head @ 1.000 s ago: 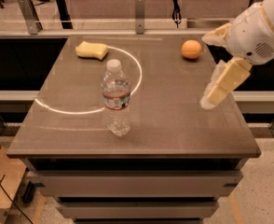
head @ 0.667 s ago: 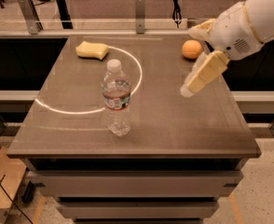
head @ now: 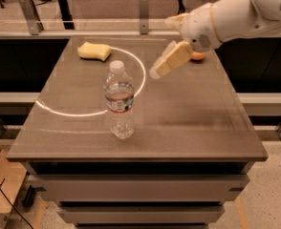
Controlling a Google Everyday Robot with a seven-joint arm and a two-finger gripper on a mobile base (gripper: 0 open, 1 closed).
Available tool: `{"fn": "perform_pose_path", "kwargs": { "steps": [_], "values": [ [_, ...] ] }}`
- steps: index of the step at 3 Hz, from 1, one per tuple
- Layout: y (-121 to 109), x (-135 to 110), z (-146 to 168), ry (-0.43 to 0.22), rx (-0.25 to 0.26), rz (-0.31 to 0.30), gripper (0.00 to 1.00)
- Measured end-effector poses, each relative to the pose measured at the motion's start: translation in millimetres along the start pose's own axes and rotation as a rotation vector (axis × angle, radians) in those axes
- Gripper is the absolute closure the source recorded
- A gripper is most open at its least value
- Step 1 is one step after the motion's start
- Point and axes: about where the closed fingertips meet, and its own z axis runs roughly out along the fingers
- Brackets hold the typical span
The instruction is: Move sponge near water bottle
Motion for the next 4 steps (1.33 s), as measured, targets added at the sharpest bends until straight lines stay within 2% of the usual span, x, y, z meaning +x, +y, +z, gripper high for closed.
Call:
{"fn": "perform_pose_path", "kwargs": {
  "steps": [1,2,4],
  "values": [
    [-4,0,4,-0.007,0.005,0.002,0.00],
    [3,10,14,-0.023,0.013,0.081,0.00],
    [-17,13,74,-0.121,0.069,0.220,0.00]
  ]
}}
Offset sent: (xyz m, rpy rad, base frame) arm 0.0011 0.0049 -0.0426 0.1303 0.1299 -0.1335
